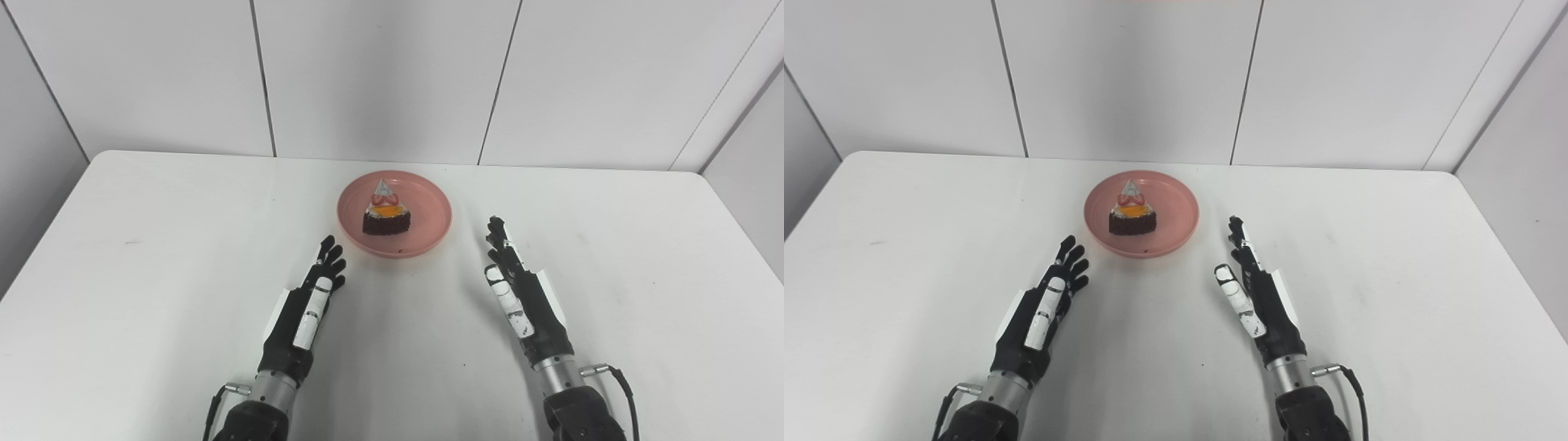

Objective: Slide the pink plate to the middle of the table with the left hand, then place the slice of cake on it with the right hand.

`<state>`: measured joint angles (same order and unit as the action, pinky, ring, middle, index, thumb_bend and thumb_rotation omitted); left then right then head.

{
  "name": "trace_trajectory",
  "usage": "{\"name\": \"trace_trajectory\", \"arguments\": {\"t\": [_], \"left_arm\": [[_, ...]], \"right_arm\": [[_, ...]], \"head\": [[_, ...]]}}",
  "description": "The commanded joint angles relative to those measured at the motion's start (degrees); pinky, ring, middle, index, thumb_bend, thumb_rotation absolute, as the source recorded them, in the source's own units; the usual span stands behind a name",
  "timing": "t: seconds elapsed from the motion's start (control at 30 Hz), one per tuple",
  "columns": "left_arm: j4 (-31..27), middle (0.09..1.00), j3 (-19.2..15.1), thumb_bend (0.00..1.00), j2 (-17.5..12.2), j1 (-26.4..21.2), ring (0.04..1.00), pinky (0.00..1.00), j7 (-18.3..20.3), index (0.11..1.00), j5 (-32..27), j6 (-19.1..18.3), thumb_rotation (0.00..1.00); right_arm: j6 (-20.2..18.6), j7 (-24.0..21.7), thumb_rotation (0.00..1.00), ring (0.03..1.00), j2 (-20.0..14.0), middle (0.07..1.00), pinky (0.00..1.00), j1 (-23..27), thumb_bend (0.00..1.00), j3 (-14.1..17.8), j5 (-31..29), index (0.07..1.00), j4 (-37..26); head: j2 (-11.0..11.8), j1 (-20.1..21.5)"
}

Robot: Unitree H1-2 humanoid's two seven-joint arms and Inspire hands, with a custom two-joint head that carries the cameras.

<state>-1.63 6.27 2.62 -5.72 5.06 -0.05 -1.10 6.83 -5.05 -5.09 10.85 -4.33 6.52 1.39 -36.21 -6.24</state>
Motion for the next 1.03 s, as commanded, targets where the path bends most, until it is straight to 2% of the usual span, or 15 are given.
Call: {"name": "trace_trajectory", "arguments": {"t": [0.0,0.13,0.37,0.53,0.67,1.0], "left_arm": [[-0.4,0.993,-0.2,0.40,-0.4,1.3,0.976,0.97,-0.8,0.982,1.1,-0.3,1.00],[0.0,0.994,-0.2,0.40,-0.8,1.1,0.977,0.97,-0.5,0.983,1.0,0.0,1.00],[0.1,0.993,0.1,0.42,-1.2,0.8,0.976,0.96,-0.3,0.979,1.5,-0.4,1.00],[0.0,0.998,0.5,0.42,-1.7,0.6,0.982,0.97,-0.2,0.985,2.4,-0.7,1.00],[0.4,0.992,0.8,0.42,-2.2,0.2,0.978,0.96,-0.5,0.978,3.3,-0.8,1.00],[0.9,0.992,0.9,0.40,-2.2,-0.4,0.981,0.97,-0.6,0.975,4.3,-1.3,1.00]], "right_arm": [[-0.6,-0.7,1.00,0.992,0.5,0.999,0.98,0.7,0.31,0.0,-1.8,0.996,-0.8],[-3.0,-2.1,1.00,1.000,0.6,1.000,1.00,1.1,0.28,0.1,-4.0,1.000,-0.5],[-9.2,-5.3,1.00,1.000,0.0,1.000,1.00,1.3,0.31,-0.1,-7.7,1.000,-3.1],[-11.1,-6.0,1.00,1.000,0.1,1.000,1.00,1.2,0.29,-0.2,-9.0,1.000,-3.6],[-11.0,-5.9,1.00,1.000,0.0,1.000,1.00,1.2,0.24,-0.3,-9.1,1.000,-2.6],[-10.7,-5.7,1.00,1.000,-0.2,1.000,1.00,1.5,0.25,-0.3,-9.2,1.000,-0.1]], "head": [[0.0,-0.1],[-0.2,-0.4],[-0.3,-1.0],[-0.3,-1.2],[-0.3,-1.3],[-0.4,-1.6]]}}
